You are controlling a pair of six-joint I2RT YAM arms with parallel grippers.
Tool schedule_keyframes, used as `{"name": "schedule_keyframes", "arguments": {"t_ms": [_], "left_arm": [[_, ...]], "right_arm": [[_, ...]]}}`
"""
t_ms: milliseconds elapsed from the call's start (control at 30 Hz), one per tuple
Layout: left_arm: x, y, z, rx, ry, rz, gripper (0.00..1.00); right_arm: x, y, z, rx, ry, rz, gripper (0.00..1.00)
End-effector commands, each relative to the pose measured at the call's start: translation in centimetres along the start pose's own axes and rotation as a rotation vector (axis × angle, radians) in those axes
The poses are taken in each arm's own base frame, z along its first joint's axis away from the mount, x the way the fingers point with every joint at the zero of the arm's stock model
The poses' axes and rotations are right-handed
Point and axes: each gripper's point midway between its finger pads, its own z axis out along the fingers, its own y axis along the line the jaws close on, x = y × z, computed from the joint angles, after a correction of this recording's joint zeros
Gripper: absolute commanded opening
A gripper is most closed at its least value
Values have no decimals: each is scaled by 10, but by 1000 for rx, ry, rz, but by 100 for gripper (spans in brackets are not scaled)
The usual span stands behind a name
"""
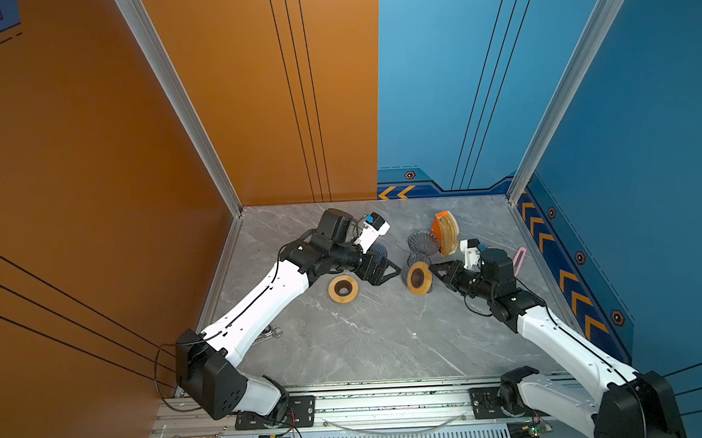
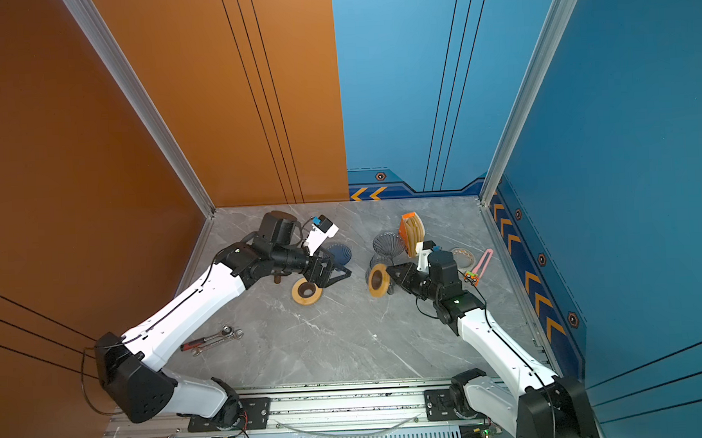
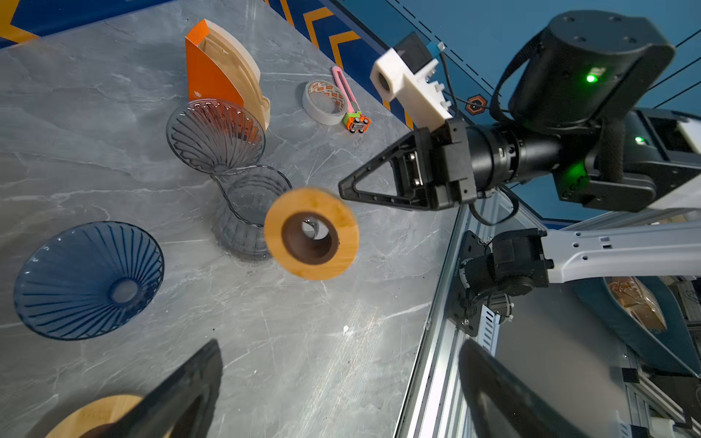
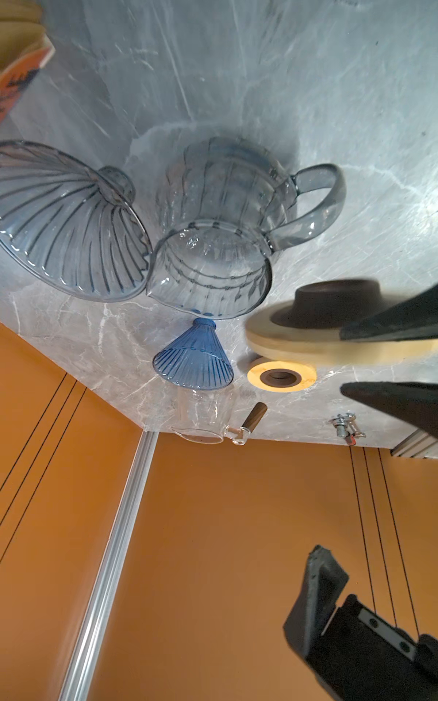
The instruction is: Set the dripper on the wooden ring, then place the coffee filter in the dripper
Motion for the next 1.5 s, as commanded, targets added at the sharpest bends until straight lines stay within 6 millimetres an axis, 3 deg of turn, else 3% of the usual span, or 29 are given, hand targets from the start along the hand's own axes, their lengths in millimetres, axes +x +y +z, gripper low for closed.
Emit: {"name": "schedule_keyframes", "arguments": {"t_ms": [0,200,467,633,1000,1267,1467], "left_arm": [[-9,-9,-12,-36,-56,47,98],[-9,-5,-8,-54,-58,16,98],[1,14,7,-147,-31,-126,98],[16,26,19,-248,-44,-261,98],[44,59,70,-282,-73,-478,98],[59,77,113,-268,-51,-546,98],[73,87,137,-276,-3,-586,98]], "right_arm": [[-19,28,0,-98,-26,-9,19],[-22,26,4,-88,-20,-12,19],[3,5,-7,79,8,-134,23],[33,-12,-10,187,47,-223,27],[79,-35,11,233,-20,-187,32],[85,-49,28,243,-71,-122,33],[91,-53,35,256,-79,-114,39]]}}
